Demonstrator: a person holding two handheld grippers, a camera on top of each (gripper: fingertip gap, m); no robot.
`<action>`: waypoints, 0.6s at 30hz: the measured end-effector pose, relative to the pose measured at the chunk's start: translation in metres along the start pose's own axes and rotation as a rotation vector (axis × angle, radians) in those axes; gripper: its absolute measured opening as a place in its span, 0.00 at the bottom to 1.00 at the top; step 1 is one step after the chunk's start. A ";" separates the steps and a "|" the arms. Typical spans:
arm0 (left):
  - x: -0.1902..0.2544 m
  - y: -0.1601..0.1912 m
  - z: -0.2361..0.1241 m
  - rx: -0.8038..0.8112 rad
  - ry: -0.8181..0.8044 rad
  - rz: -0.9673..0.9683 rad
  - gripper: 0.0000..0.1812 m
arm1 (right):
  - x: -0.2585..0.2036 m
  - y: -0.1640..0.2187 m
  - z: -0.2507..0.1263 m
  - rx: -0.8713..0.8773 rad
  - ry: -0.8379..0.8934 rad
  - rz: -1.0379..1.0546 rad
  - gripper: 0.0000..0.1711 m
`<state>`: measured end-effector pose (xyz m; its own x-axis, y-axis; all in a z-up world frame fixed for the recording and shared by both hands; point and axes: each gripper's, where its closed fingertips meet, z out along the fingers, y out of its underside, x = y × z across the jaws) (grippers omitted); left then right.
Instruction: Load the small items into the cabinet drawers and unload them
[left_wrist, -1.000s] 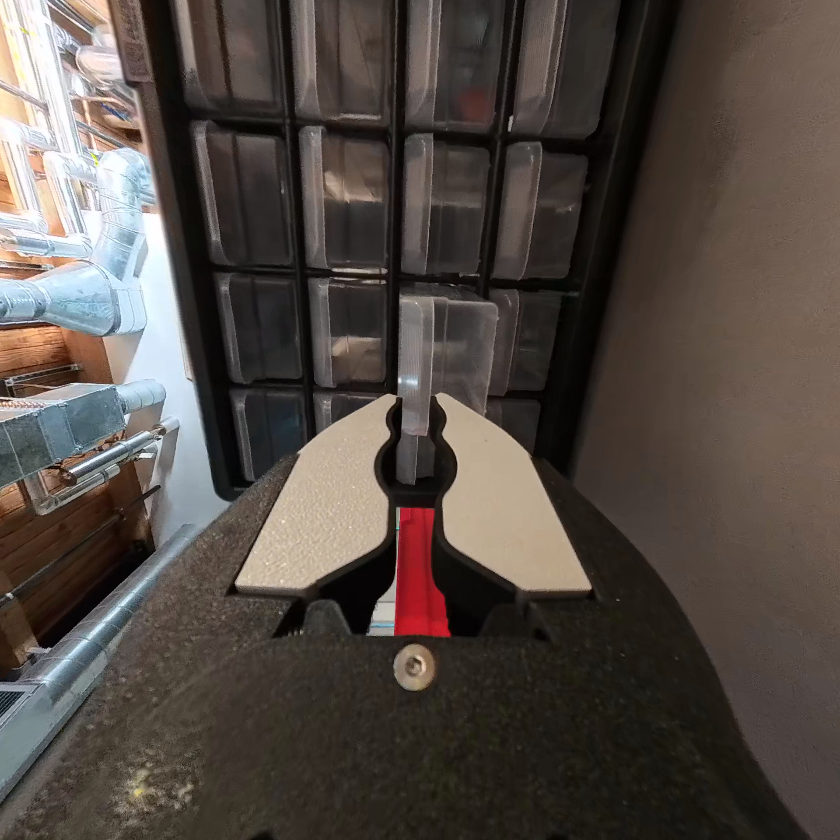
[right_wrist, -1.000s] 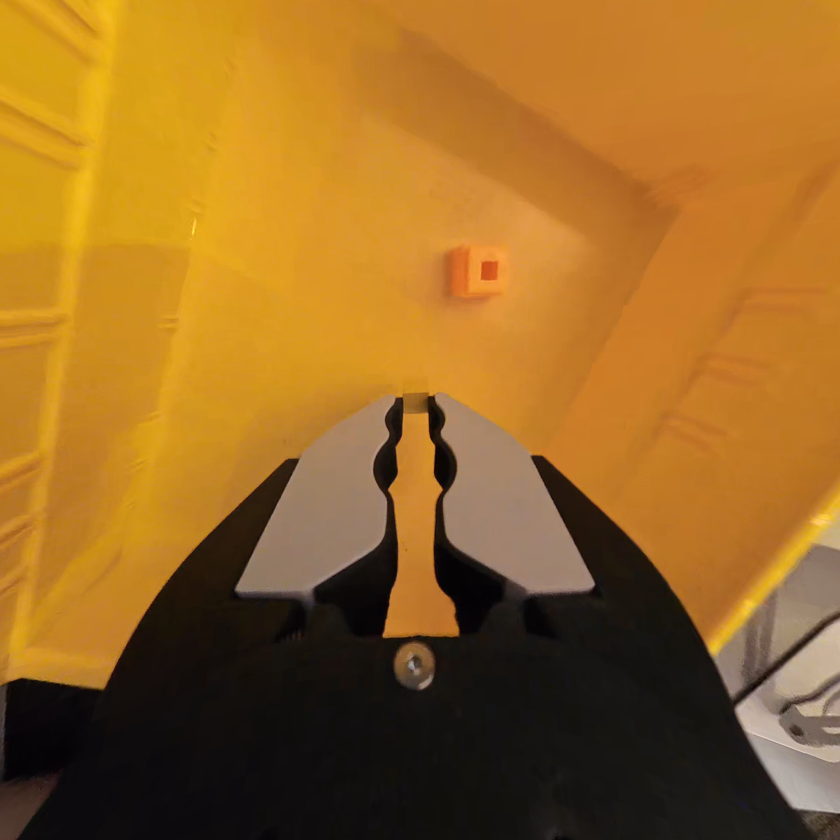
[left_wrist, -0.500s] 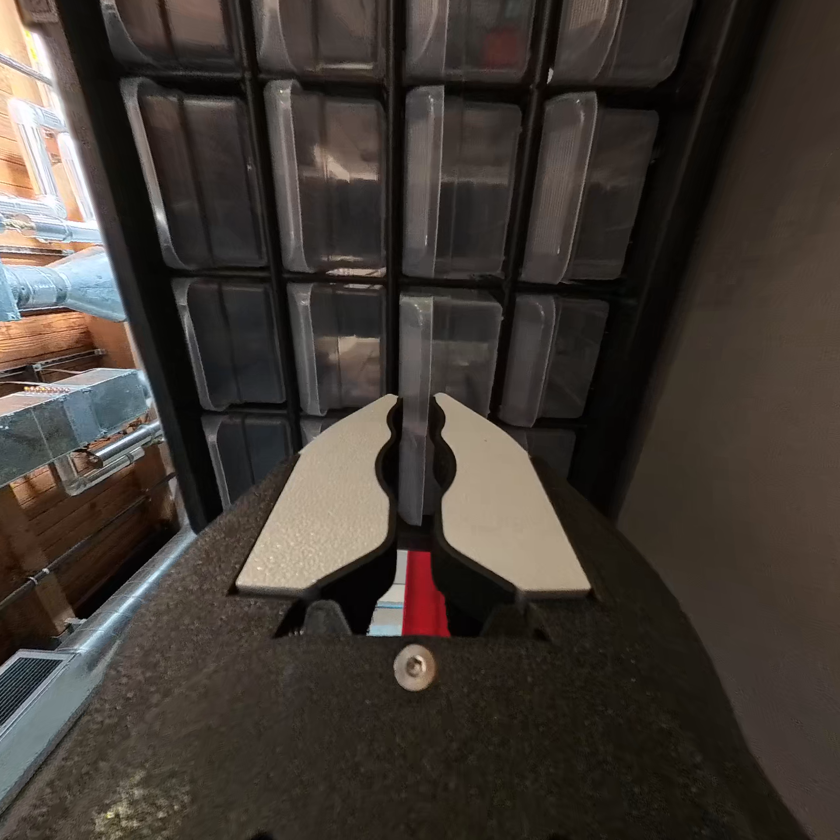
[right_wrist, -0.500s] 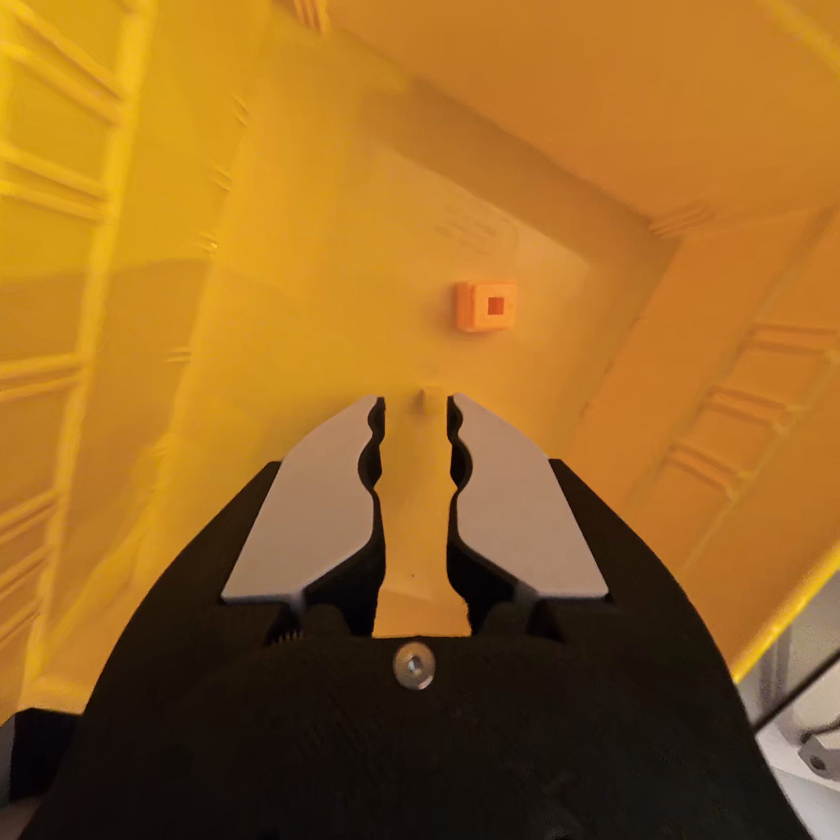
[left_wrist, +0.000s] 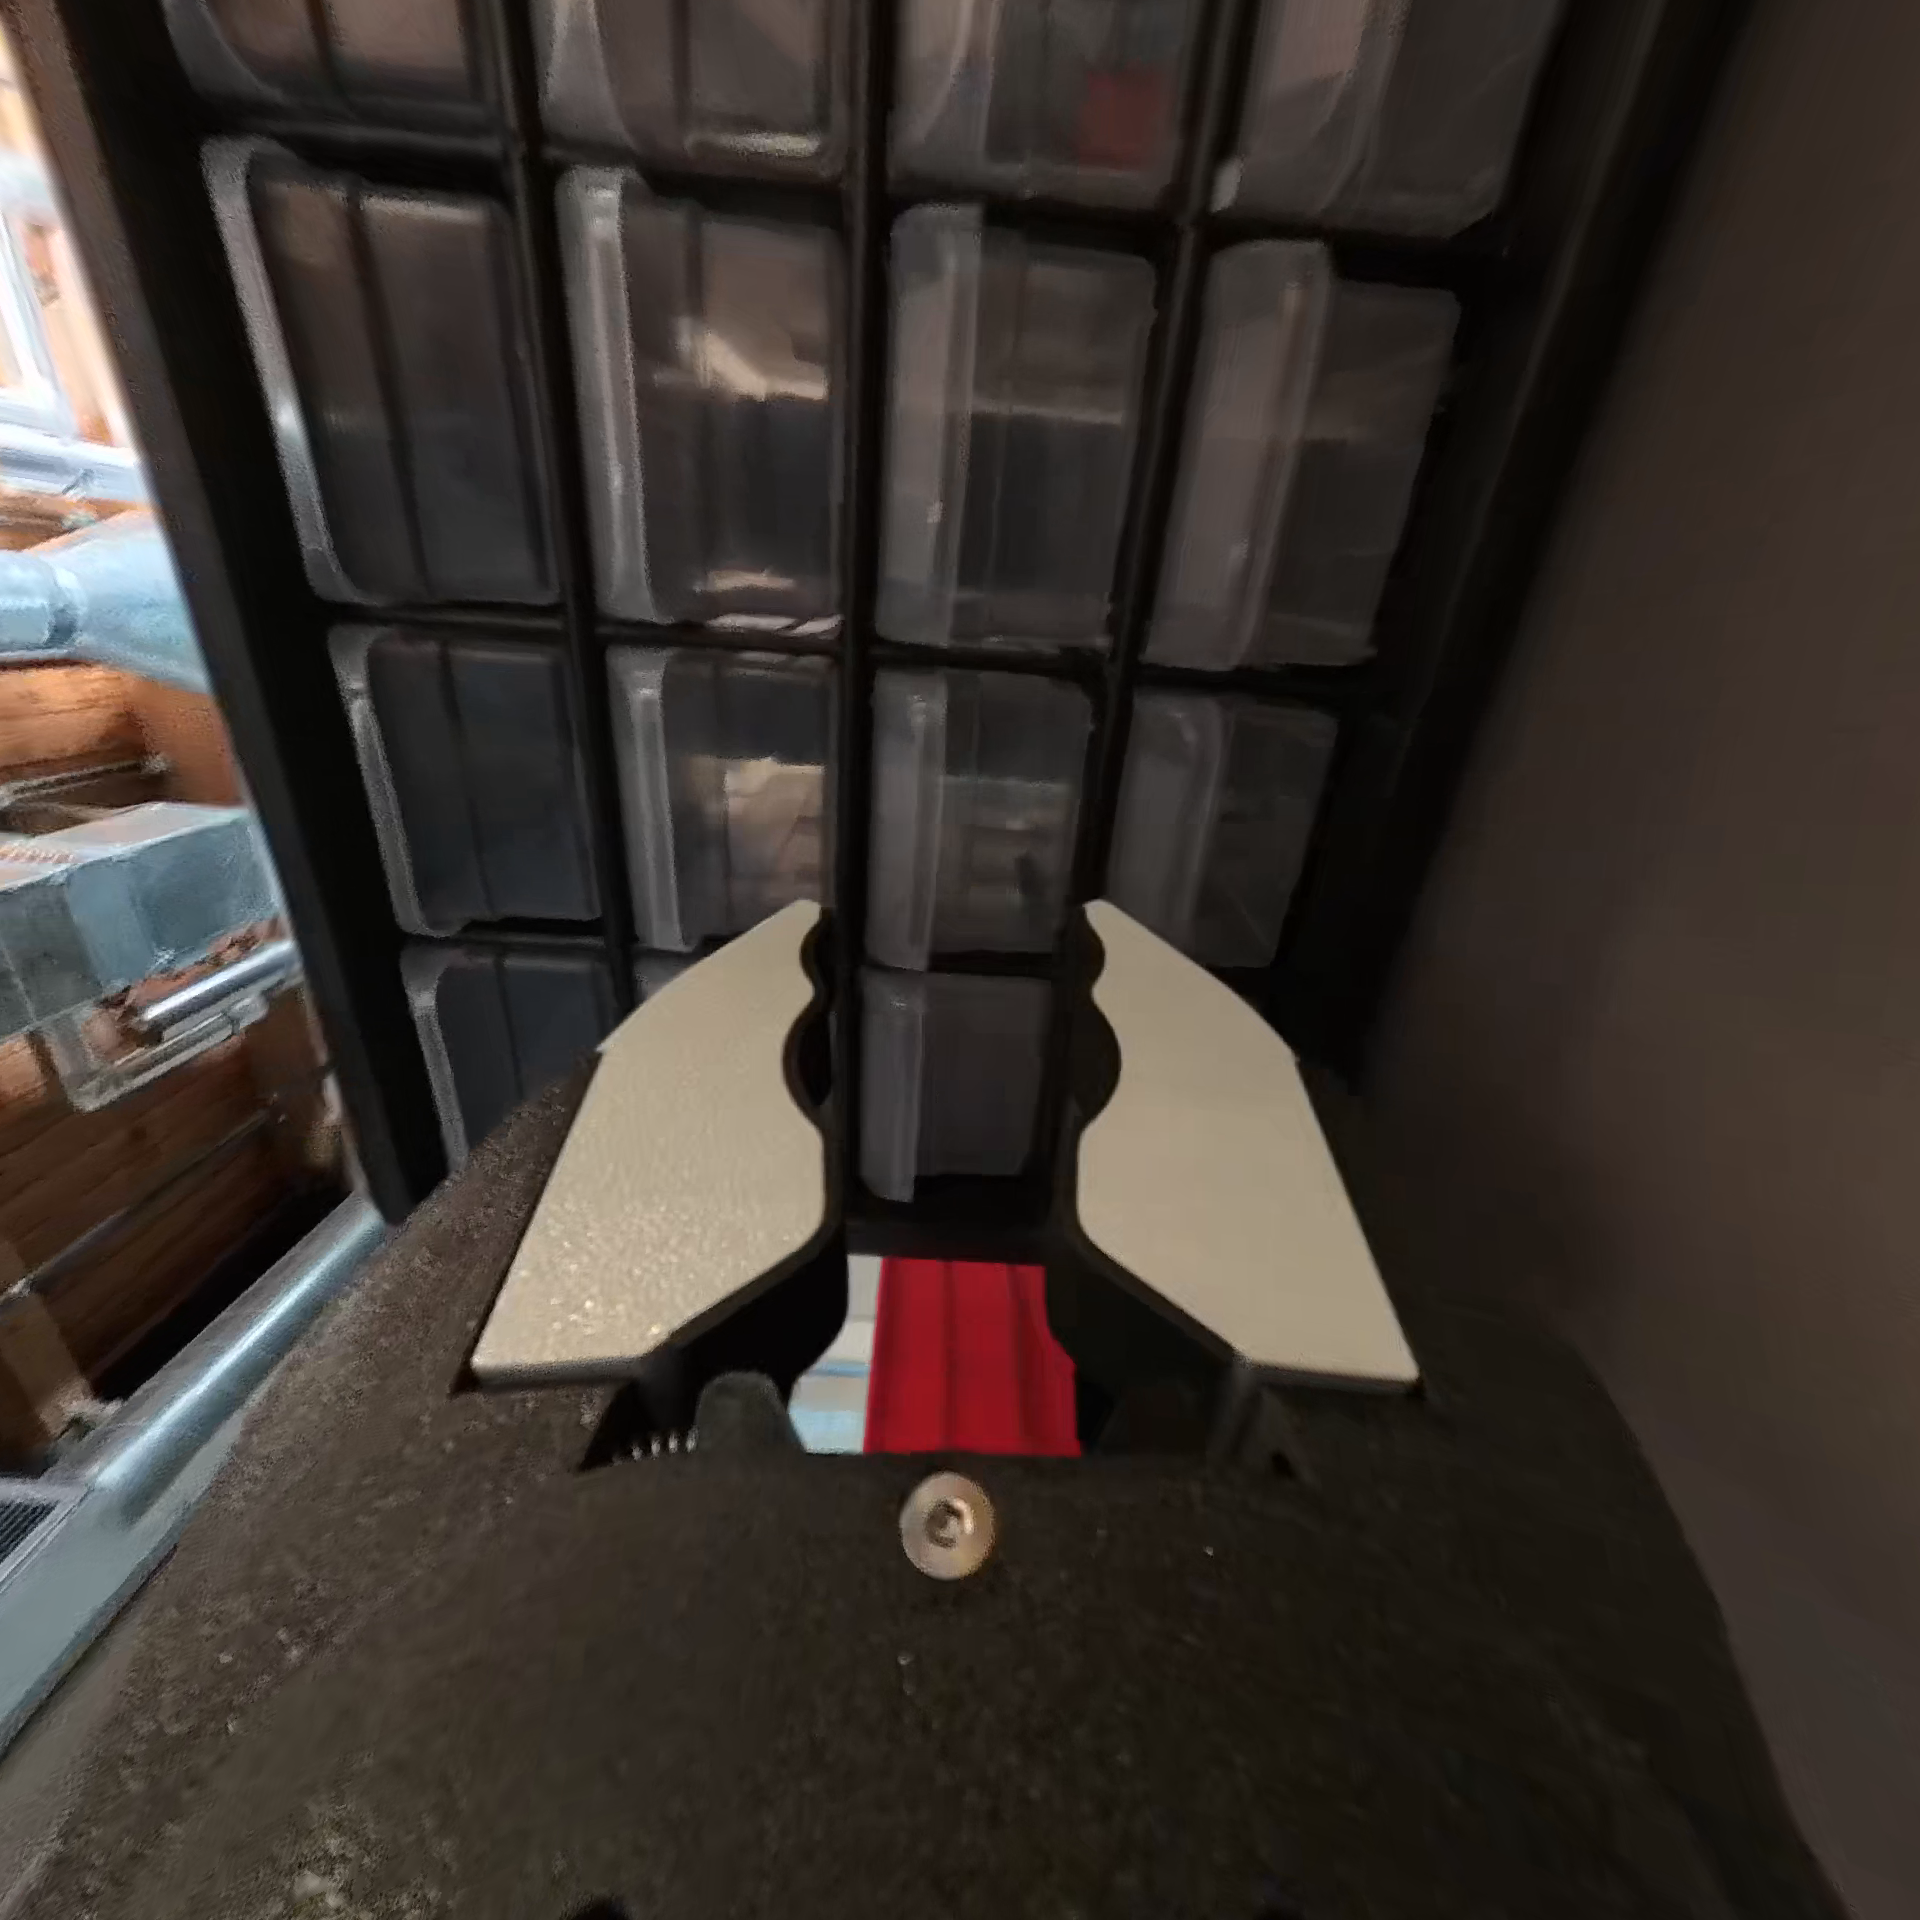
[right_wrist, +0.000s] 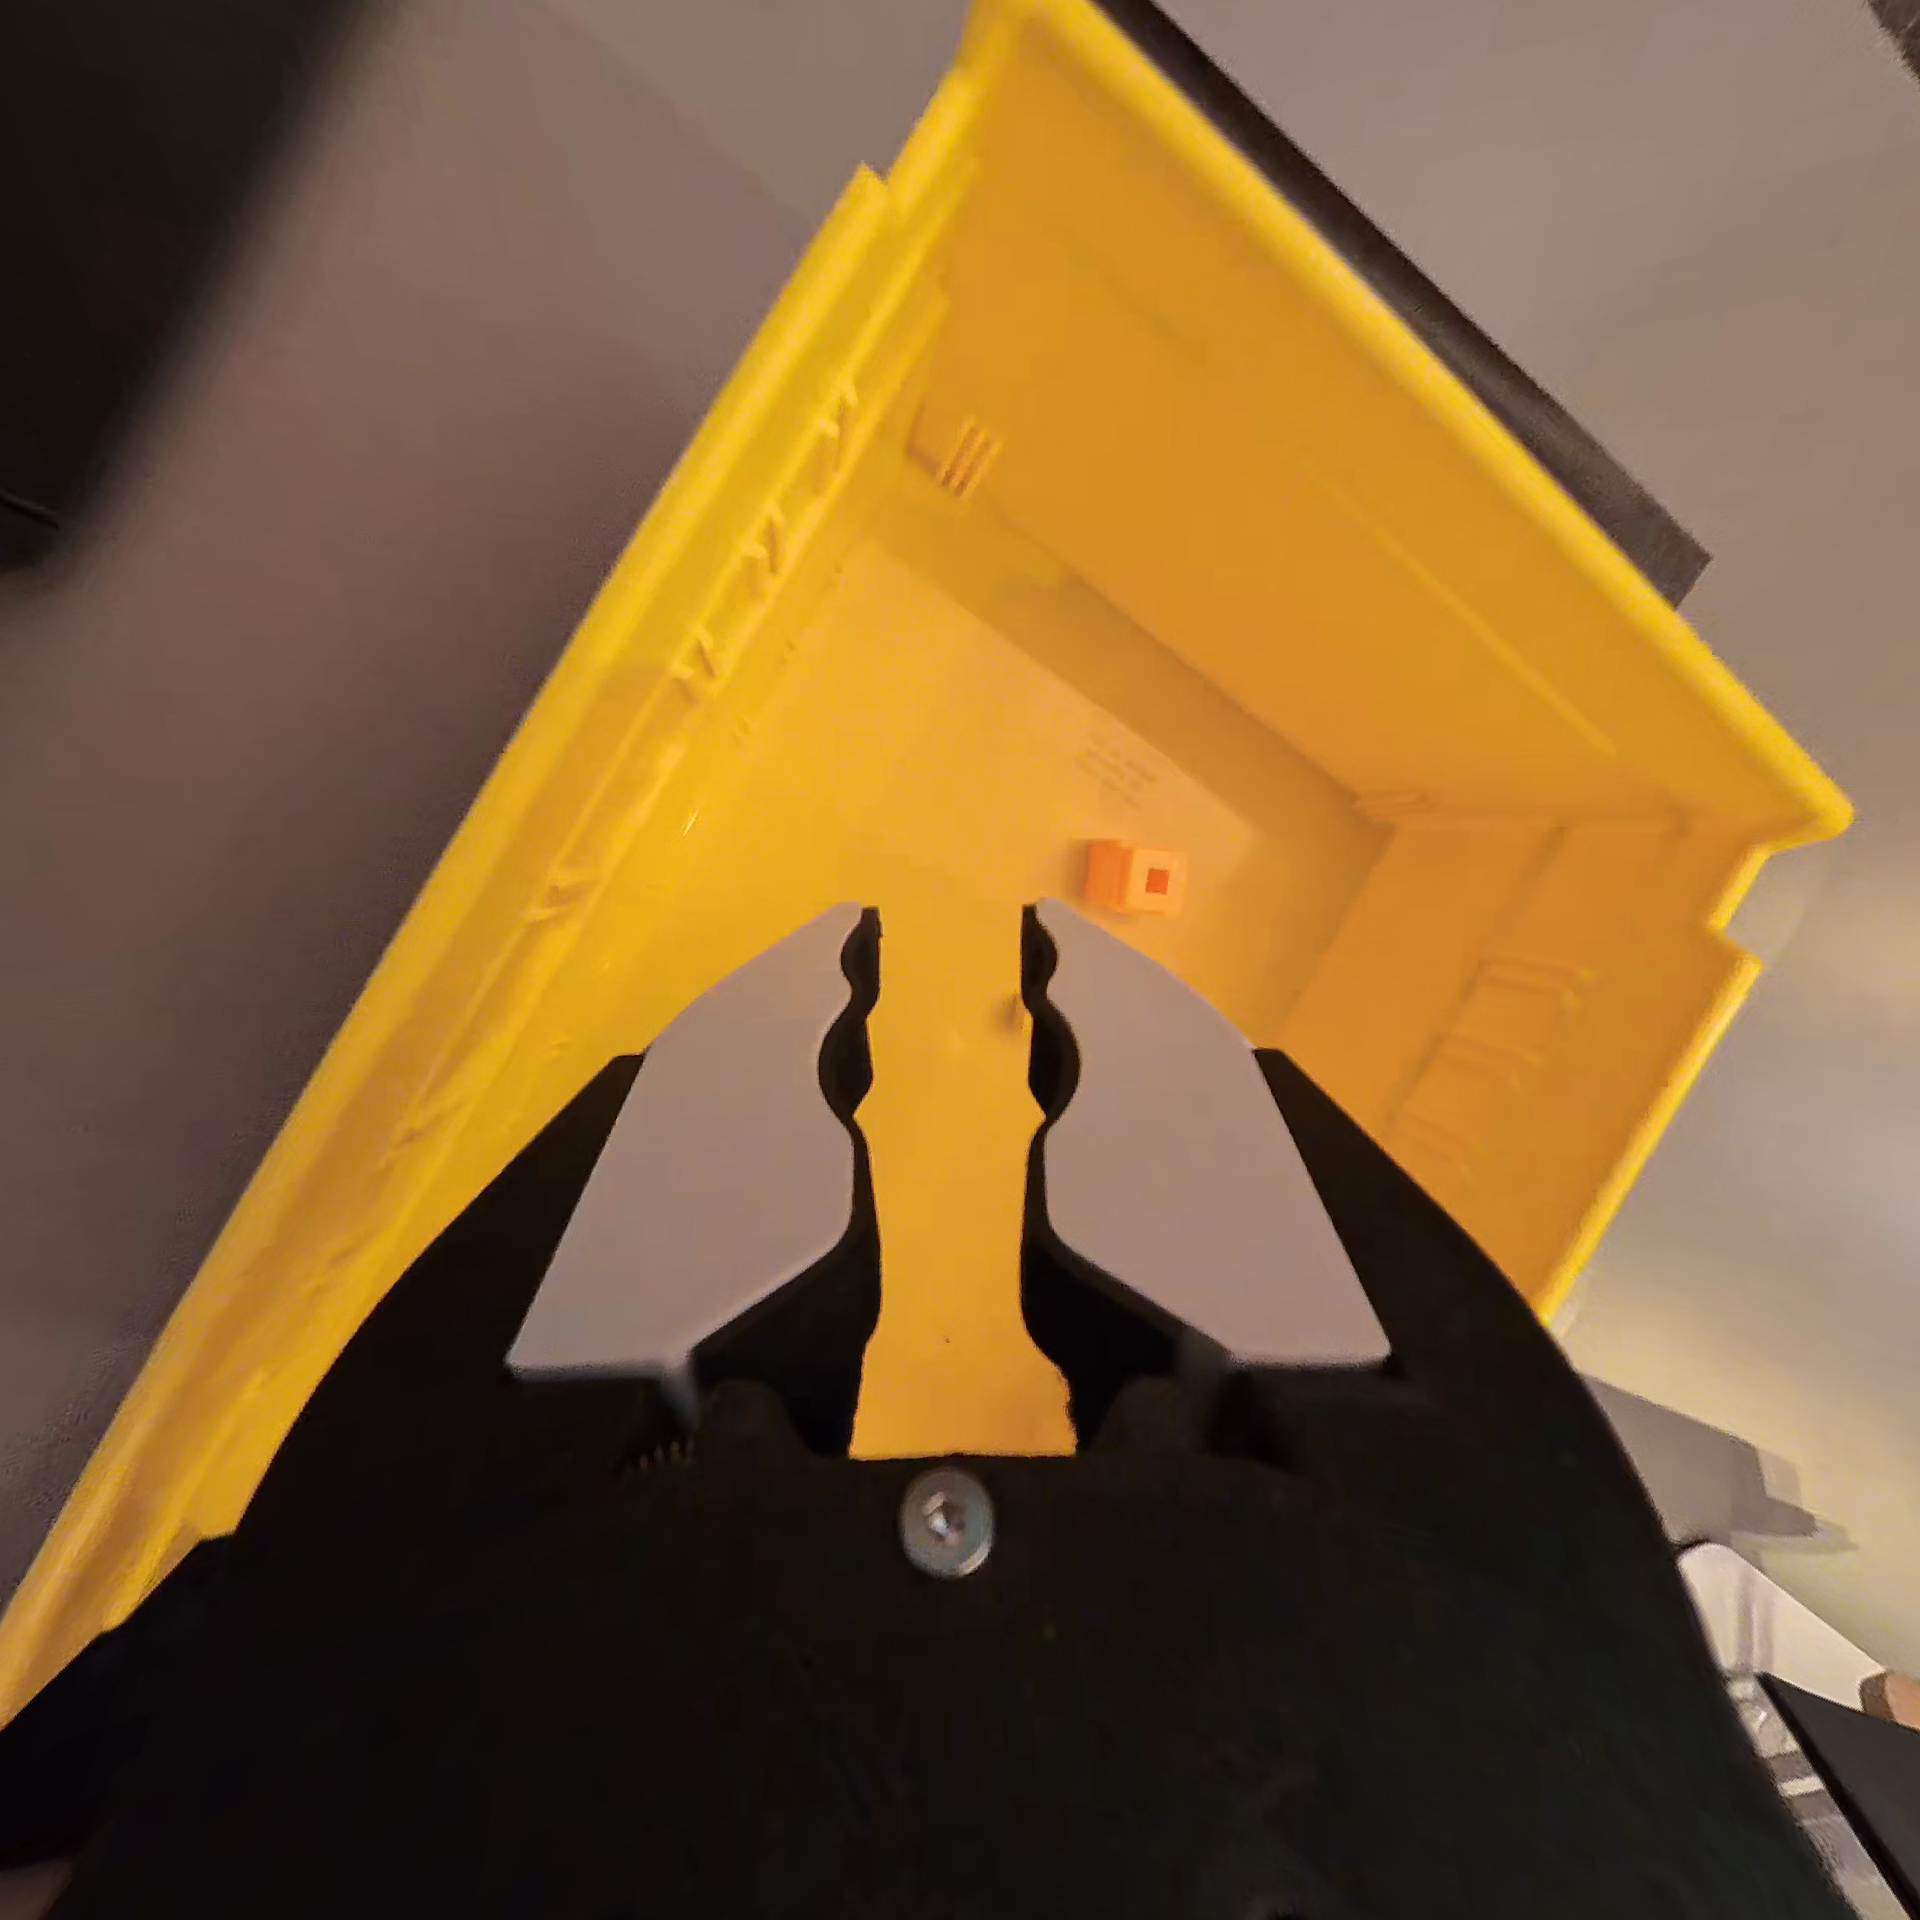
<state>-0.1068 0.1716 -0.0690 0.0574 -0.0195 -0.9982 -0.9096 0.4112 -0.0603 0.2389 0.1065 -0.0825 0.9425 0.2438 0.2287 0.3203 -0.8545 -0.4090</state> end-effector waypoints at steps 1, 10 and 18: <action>0.007 -0.001 -0.005 0.019 0.024 0.009 0.23 | 0.000 -0.001 -0.004 0.009 0.009 -0.003 0.16; 0.035 0.006 0.004 -0.019 0.054 0.119 0.11 | 0.005 -0.021 -0.063 0.175 0.118 -0.010 0.16; 0.036 0.005 0.013 -0.039 0.022 0.135 0.06 | -0.006 -0.033 -0.088 0.239 0.156 -0.074 0.16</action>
<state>-0.1033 0.1850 -0.1052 -0.0756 0.0132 -0.9971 -0.9238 0.3754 0.0750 0.2139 0.0931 0.0071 0.8956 0.2117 0.3913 0.4183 -0.7002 -0.5785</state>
